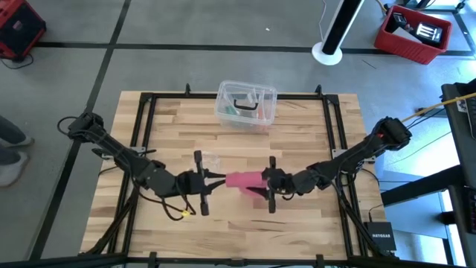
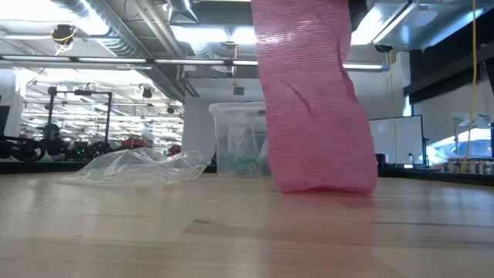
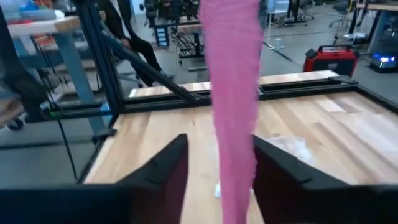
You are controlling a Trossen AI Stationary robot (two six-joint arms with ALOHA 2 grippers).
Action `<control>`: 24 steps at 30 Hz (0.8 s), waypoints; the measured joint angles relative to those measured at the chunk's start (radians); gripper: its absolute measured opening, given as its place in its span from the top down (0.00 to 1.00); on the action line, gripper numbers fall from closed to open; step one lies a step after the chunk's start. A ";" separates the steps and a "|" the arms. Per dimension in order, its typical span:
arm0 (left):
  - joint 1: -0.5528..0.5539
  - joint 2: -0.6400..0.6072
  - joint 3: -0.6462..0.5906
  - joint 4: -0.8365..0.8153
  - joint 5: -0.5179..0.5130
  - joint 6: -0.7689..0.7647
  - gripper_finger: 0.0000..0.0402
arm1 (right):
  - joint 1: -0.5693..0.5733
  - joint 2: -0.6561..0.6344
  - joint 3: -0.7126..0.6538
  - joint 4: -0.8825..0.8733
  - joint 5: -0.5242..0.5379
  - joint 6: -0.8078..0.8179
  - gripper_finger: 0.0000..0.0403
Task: Roll bandage
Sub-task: Roll the pink bandage
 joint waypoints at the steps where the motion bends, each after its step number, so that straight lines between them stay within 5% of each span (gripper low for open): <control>1: -0.004 0.000 0.000 0.001 0.000 0.000 0.97 | 0.000 -0.012 0.000 -0.020 -0.001 -0.020 0.56; 9: -0.012 0.000 0.000 0.002 -0.001 -0.001 0.97 | 0.000 -0.045 0.000 -0.104 -0.010 -0.091 0.48; 24: -0.012 0.000 0.000 0.001 -0.001 -0.005 0.97 | 0.000 -0.001 0.001 -0.125 -0.069 -0.121 0.60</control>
